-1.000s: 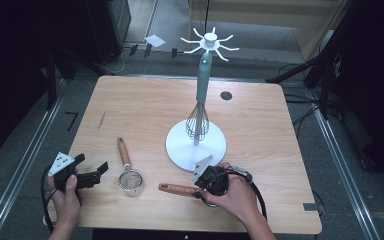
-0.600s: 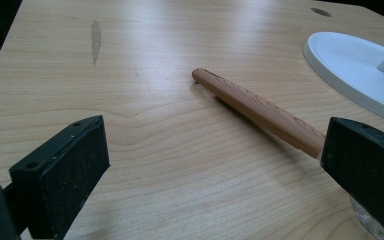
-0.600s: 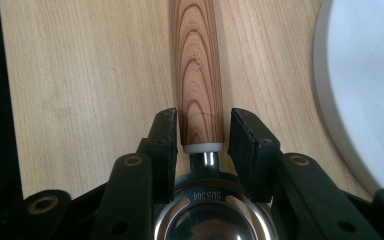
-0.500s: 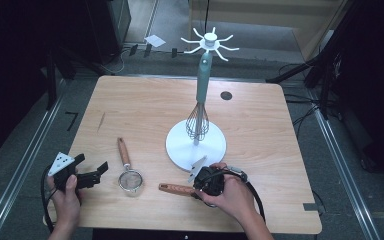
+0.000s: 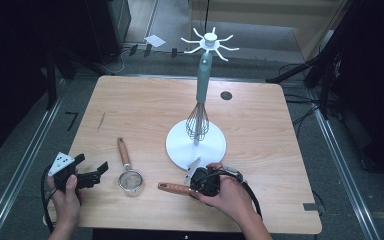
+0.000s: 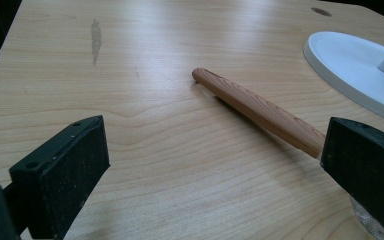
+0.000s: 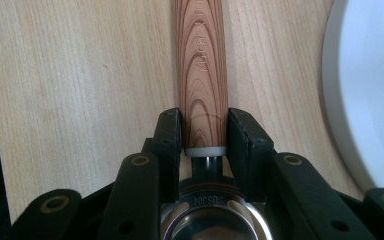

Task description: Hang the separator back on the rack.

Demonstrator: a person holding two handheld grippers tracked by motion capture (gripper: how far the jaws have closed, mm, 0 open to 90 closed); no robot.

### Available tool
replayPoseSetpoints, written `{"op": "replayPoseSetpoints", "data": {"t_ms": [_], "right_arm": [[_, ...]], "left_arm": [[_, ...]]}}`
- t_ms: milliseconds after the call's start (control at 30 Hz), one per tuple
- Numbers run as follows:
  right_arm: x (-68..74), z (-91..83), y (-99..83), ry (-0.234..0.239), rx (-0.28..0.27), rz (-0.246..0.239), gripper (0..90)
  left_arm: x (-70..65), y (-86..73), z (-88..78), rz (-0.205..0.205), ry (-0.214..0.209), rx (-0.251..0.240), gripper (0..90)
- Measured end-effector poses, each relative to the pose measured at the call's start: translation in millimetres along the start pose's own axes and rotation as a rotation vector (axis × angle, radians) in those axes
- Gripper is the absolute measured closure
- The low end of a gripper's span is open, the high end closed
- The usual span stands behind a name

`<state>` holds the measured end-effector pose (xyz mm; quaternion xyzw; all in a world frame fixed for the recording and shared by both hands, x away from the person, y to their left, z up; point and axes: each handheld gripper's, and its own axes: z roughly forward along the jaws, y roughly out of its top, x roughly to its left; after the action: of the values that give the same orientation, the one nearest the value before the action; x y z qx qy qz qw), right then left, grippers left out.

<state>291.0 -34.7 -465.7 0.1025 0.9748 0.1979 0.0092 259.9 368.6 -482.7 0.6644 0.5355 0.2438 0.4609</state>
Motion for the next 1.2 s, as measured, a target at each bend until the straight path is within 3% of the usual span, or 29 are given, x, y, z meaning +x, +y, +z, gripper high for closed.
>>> {"op": "replayPoseSetpoints", "data": {"t_ms": [500,600,867,967,1200], "right_arm": [[2.0,0.9,5.1,-0.032,0.029,-0.003,65.1],[1.3,1.7,6.7,-0.029,0.029,-0.028,67.3],[3.1,0.9,7.1,-0.023,0.035,-0.016,70.9],[2.1,0.7,5.3,-0.017,0.016,-0.023,71.0],[-3.6,-12.1,-3.8,-0.019,-0.049,0.044,71.1]], "left_arm": [[-0.2,0.0,0.0,0.004,-0.004,-0.001,0.0],[-0.4,0.0,0.1,0.004,-0.005,-0.003,0.0],[-0.4,0.0,0.1,0.004,-0.005,-0.004,0.0],[-0.3,0.0,0.0,0.001,-0.007,-0.004,0.0],[-0.2,0.0,-0.1,-0.001,-0.006,-0.004,0.0]]}}
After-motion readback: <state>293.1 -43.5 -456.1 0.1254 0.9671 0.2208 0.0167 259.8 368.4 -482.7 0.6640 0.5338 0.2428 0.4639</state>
